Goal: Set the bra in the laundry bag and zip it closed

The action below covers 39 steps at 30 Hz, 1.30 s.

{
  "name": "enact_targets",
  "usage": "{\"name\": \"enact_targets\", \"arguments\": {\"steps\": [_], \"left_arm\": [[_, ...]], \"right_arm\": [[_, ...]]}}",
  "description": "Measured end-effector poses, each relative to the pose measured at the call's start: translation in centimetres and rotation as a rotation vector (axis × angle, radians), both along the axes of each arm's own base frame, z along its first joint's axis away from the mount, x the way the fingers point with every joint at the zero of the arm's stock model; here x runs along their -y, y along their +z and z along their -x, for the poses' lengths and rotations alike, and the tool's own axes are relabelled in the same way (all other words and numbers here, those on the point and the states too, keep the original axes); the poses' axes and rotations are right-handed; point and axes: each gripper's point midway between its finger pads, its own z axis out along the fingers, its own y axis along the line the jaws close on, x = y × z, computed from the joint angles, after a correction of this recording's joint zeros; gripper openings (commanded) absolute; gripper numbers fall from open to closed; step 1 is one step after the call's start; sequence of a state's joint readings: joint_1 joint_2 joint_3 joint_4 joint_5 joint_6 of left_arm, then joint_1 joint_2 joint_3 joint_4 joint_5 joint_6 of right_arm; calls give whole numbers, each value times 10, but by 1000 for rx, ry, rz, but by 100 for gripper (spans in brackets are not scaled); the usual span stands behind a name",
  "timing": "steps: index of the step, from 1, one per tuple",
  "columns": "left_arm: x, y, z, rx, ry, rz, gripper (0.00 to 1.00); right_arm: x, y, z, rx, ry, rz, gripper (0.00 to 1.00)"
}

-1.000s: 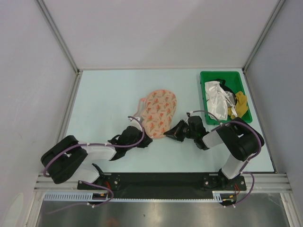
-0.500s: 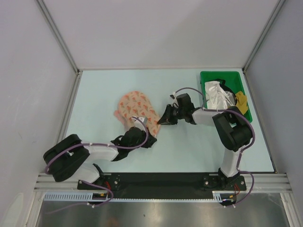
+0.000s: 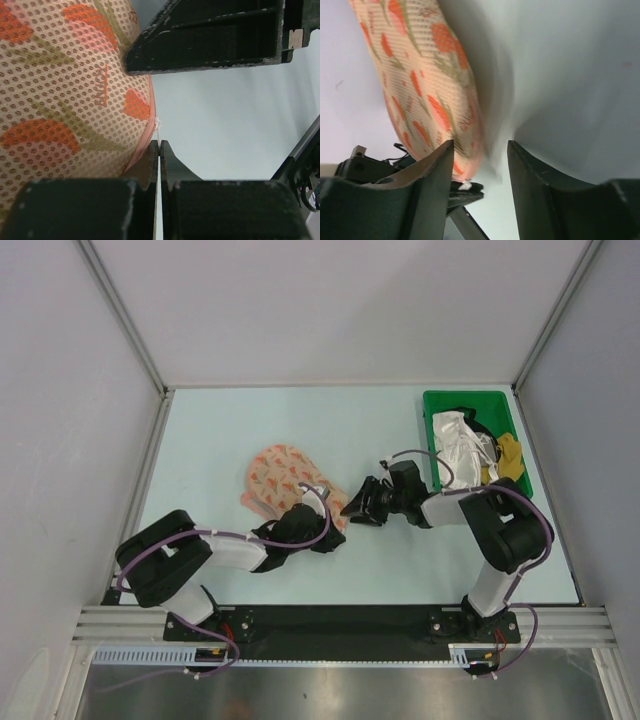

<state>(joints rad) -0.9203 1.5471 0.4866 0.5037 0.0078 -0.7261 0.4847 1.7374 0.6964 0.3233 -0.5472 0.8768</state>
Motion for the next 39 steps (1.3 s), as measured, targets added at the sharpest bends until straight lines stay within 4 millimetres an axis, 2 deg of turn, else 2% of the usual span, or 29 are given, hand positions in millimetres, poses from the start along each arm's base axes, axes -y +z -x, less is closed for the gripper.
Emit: {"name": "enact_targets", "arguments": {"steps": [1,3,4,7,10,14,16,20,23,26,28,29,31,32,35,36,37,39], "left_arm": [[0,0,0,0,0,0,0],[0,0,0,-2,0,-2,0],[-1,-1,1,-3,1,-5,0],[-5,-5,3,-17,4,-27,0],[-14,-6,2,-16,28,-46,0],[-35,4,-2,9,76,-16,0],[-51,4,-1,11,102,-21,0],[-100,-11,3,-1,192,-109,0],[-113,-5,-2,26,231,-121,0],[-114,3,-5,55,229,-115,0],[-114,1,-5,55,218,-122,0],[-113,-1,-5,53,211,-123,0],[-106,-2,-4,42,183,-112,0],[-102,-3,-4,34,167,-108,0],[-86,-2,-4,12,119,-97,0],[-81,0,-5,12,107,-91,0],[-73,5,-7,13,94,-79,0],[-57,16,-11,25,67,-52,0]], "right_arm": [[-5,1,0,-1,0,-15,36],[-14,3,0,2,1,-48,23],[-19,4,0,-2,-6,-76,13],[-21,-1,4,-24,-32,-115,0],[-16,-8,6,-62,-57,-131,0],[-17,-3,9,-71,-19,-159,0],[-16,-1,1,-40,-10,-147,0],[-6,3,-23,24,-3,-96,0],[-4,6,-32,61,28,-56,0],[-7,8,-38,71,72,-25,0],[-12,10,-46,82,99,-16,16],[-15,12,-52,92,111,-10,32],[-21,14,-63,101,124,20,45],[-22,14,-70,113,118,42,55],[-16,19,-83,135,72,91,70],[-13,18,-82,130,61,102,71],[-9,16,-79,124,40,108,71],[5,9,-58,78,-3,121,72]]}}
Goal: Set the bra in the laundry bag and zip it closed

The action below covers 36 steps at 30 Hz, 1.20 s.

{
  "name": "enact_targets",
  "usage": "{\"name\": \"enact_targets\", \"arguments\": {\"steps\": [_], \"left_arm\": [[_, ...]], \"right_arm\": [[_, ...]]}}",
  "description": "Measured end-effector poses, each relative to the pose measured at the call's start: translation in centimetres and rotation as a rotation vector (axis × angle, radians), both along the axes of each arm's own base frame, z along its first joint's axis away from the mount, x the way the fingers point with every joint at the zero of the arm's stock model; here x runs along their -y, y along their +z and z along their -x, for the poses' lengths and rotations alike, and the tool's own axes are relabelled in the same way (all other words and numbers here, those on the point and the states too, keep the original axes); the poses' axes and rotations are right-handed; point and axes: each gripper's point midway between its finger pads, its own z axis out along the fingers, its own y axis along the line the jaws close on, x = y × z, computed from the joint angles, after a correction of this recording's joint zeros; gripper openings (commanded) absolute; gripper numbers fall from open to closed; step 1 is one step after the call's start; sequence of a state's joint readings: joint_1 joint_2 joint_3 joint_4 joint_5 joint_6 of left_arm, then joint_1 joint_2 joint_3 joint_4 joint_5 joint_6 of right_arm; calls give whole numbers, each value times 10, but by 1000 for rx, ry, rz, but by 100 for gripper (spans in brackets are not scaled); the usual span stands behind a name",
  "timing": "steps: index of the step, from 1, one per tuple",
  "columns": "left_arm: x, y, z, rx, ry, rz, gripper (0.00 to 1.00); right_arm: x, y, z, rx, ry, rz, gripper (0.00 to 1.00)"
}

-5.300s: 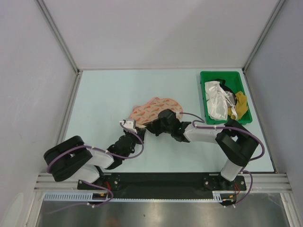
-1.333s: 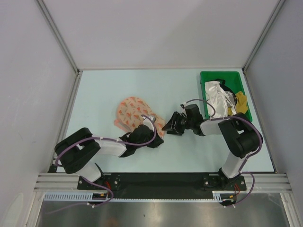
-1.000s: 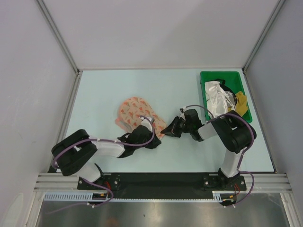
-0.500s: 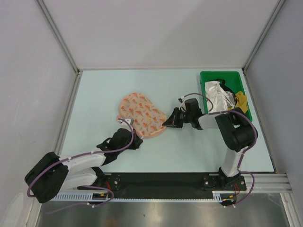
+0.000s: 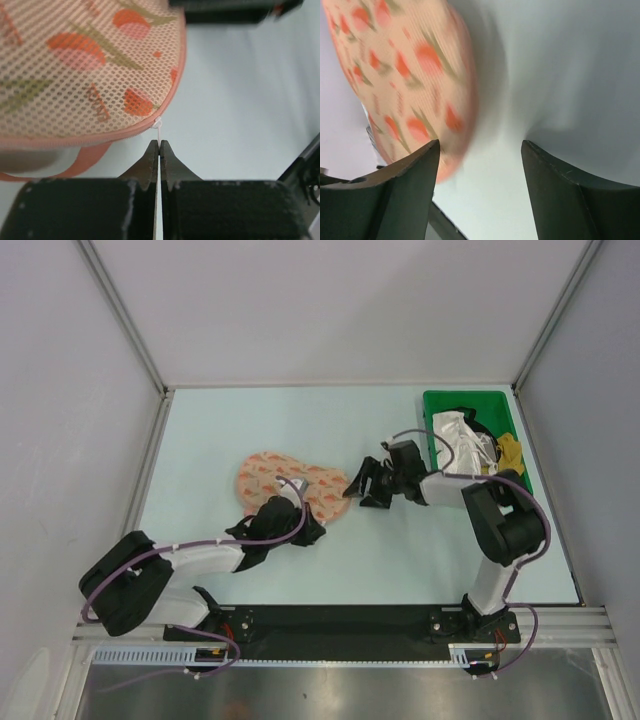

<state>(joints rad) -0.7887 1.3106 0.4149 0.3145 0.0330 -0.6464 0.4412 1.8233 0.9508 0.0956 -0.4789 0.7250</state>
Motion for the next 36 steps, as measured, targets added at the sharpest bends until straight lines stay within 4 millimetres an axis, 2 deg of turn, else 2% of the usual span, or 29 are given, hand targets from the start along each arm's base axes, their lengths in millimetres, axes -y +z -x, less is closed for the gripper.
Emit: {"name": "enact_targets", "arguments": {"steps": [4,9,12,13,14,16,22,25,29,32,33,34,35,36], "left_arm": [[27,17,-5,30,-46,41,0],[39,7,6,5,-89,35,0],[41,3,9,-4,-98,29,0],[41,2,10,-5,-99,28,0],[41,2,10,-5,-99,28,0],[41,2,10,-4,-97,26,0],[28,-1,1,-14,-37,17,0],[3,-8,-5,-28,36,5,0],[-46,-16,-10,-34,168,-20,0],[-64,-10,-10,-16,216,-16,0],[-67,-7,-10,-9,219,-16,0],[-67,-4,-10,0,218,-12,0],[-67,-1,-10,9,214,-8,0],[-66,1,-10,12,208,-4,0]], "right_arm": [[14,-4,43,-64,-78,-35,71],[-4,-1,64,-77,-99,-114,68],[-21,2,67,-76,-92,-158,54],[-25,2,68,-82,-94,-168,36],[-29,3,69,-88,-96,-180,24],[-30,3,70,-91,-108,-192,12],[-20,1,60,-97,-138,-191,5],[-10,-3,49,-101,-130,-181,4],[-3,-4,37,-98,-95,-177,5],[2,-5,31,-89,-63,-160,9],[2,-5,27,-83,-50,-150,14],[1,-4,22,-76,-35,-143,29],[-2,-3,17,-65,-17,-135,36],[-4,-1,11,-52,-2,-126,48]]}}
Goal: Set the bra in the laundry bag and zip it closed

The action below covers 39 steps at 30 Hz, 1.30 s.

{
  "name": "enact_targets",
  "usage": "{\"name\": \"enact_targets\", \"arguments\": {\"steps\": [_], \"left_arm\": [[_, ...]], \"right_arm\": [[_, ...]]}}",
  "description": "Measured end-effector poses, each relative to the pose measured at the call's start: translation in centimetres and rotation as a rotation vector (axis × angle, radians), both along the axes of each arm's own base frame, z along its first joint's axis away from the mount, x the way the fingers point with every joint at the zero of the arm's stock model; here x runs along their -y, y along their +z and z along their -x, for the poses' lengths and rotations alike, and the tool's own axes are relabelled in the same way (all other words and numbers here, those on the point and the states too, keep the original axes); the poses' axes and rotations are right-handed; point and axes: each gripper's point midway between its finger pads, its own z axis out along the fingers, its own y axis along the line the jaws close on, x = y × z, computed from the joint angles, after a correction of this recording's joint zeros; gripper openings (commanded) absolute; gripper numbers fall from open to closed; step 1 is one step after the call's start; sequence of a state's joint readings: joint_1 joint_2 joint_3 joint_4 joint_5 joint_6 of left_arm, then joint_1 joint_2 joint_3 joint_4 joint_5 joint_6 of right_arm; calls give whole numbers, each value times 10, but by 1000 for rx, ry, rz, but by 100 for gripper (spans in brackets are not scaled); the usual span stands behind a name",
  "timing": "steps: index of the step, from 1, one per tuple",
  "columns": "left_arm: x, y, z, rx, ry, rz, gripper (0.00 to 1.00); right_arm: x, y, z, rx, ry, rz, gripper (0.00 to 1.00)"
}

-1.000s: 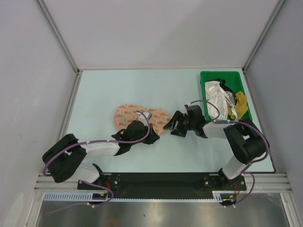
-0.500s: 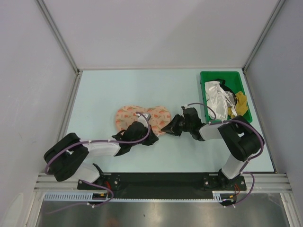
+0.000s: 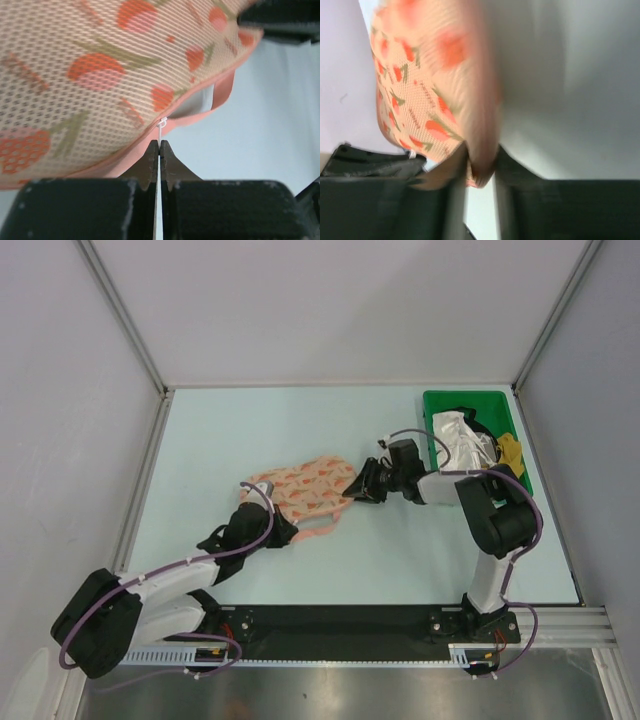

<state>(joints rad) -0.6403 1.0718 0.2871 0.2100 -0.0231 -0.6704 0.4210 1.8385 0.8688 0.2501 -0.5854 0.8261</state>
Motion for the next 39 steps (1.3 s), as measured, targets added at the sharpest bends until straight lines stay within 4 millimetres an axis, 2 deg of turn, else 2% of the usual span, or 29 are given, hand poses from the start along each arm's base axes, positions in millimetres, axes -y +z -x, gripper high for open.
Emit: {"name": "enact_targets", "arguments": {"steps": [3,4,6,9,12,14,16,19,21,25,26,31,34,39], "left_arm": [[3,1,4,-7,-24,13,0],[4,1,5,-10,-31,16,0],[8,2,8,-17,-50,23,0],[17,8,7,-15,-74,32,0],[30,17,5,-6,-105,44,0],[39,20,5,-6,-127,47,0],[47,21,5,-7,-146,47,0],[59,20,8,-14,-177,42,0],[64,18,11,-20,-191,39,0],[69,17,14,-27,-206,38,0],[71,18,14,-25,-210,40,0],[74,21,15,-14,-214,39,0],[69,19,15,-15,-198,24,0],[45,20,22,19,-160,-3,0]], "right_arm": [[-3,8,-24,65,15,50,66],[-3,10,-31,81,12,69,69],[3,17,-43,120,-4,119,71],[16,19,-40,126,-35,177,70],[32,20,-14,95,-71,196,70],[35,22,6,76,-93,186,70],[30,25,31,62,-96,156,68],[10,30,59,52,-84,85,66],[-5,32,66,40,-73,46,62],[-22,32,59,32,-97,-21,49],[-25,28,56,23,-104,-32,39],[-36,5,47,-33,-117,-61,14],[-40,5,37,-48,-108,-97,6],[-35,12,2,-16,-88,-119,5]]}}
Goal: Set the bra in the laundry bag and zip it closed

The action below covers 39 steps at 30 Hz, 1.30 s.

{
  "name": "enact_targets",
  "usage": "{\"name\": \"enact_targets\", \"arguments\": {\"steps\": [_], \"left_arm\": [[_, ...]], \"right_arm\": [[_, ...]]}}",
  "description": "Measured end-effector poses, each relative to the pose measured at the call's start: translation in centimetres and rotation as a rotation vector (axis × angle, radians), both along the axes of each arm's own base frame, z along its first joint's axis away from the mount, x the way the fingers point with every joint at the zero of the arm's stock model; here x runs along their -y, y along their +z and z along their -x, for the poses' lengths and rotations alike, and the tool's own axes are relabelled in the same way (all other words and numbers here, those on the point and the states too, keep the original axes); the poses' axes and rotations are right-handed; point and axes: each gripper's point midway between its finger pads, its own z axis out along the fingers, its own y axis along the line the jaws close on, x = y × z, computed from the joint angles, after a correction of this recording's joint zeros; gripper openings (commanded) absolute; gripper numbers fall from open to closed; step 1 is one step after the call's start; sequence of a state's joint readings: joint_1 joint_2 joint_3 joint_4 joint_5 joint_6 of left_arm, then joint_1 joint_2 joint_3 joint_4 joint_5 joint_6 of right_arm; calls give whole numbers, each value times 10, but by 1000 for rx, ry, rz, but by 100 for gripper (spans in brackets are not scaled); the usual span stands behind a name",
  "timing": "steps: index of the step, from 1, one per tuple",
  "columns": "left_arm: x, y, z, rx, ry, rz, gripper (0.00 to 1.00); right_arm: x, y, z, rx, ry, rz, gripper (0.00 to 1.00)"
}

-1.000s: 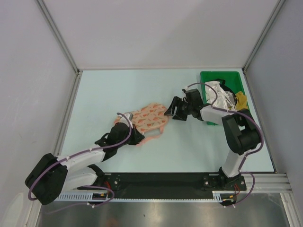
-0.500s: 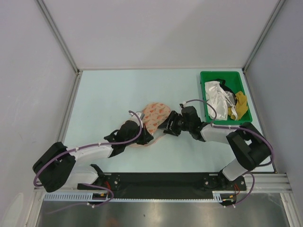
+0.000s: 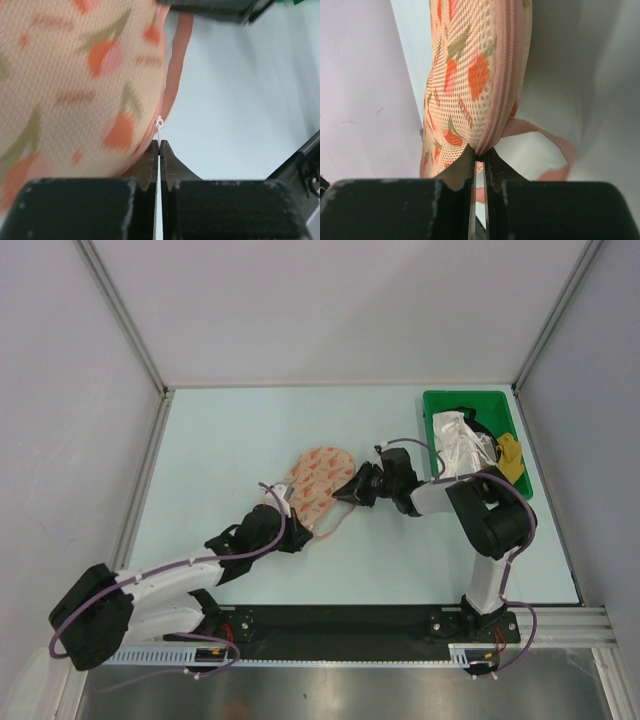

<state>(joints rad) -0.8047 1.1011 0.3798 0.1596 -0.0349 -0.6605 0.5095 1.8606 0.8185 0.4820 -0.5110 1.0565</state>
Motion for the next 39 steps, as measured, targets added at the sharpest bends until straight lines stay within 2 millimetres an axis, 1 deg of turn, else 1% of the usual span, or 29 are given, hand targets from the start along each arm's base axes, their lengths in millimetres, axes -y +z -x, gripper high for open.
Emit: {"name": "enact_targets", "arguments": {"steps": [3,5,6,7,9,10,13,15,16,19,21,22,24,27,29,31,32,34,35,37,38,39], "left_arm": [[-23,0,5,20,40,-5,0],[-34,-2,6,28,67,-11,0],[-39,-3,6,30,79,-17,0],[-42,-5,7,29,86,-19,0],[-43,-5,7,25,86,-21,0],[-42,-6,8,21,82,-22,0],[-39,-10,11,-1,61,-23,0],[-35,-14,13,-25,43,-31,0],[-32,-14,11,-35,36,-34,0],[-23,-9,7,-41,18,-26,0],[-14,-4,2,-38,5,-18,0],[-10,-1,-1,-35,-1,-14,0],[-1,2,-4,-34,-19,-5,0],[6,1,-4,-34,-37,-2,0],[9,-1,-2,-36,-46,-3,0],[11,-1,0,-36,-54,-3,0],[12,-1,0,-35,-57,-2,0],[13,0,0,-33,-58,0,0],[12,0,0,-32,-58,0,0],[12,0,0,-29,-54,-1,0],[11,-1,0,-28,-50,-3,0],[9,-2,0,-27,-46,-6,0]], "right_arm": [[6,5,-22,36,12,21,6],[7,6,-33,48,37,41,10],[7,7,-40,63,53,54,16],[5,7,-44,73,69,65,30],[0,7,-52,77,114,93,46],[-4,7,-54,88,135,119,57],[-6,8,-54,124,167,194,67],[0,7,-44,125,170,237,68],[6,6,-35,118,165,254,68],[22,7,-1,95,146,264,68],[26,8,22,84,128,242,68],[23,9,35,71,122,220,67],[10,9,60,58,131,172,66],[-14,8,87,39,152,111,63],[-27,14,91,42,153,69,60],[-35,19,86,56,133,29,53],[-38,19,83,57,120,13,43],[-41,15,78,50,105,-3,33],[-41,12,75,39,96,-8,21],[-41,7,72,24,88,-18,15],[-42,7,72,15,90,-29,11],[-42,8,71,13,92,-40,9]]}}
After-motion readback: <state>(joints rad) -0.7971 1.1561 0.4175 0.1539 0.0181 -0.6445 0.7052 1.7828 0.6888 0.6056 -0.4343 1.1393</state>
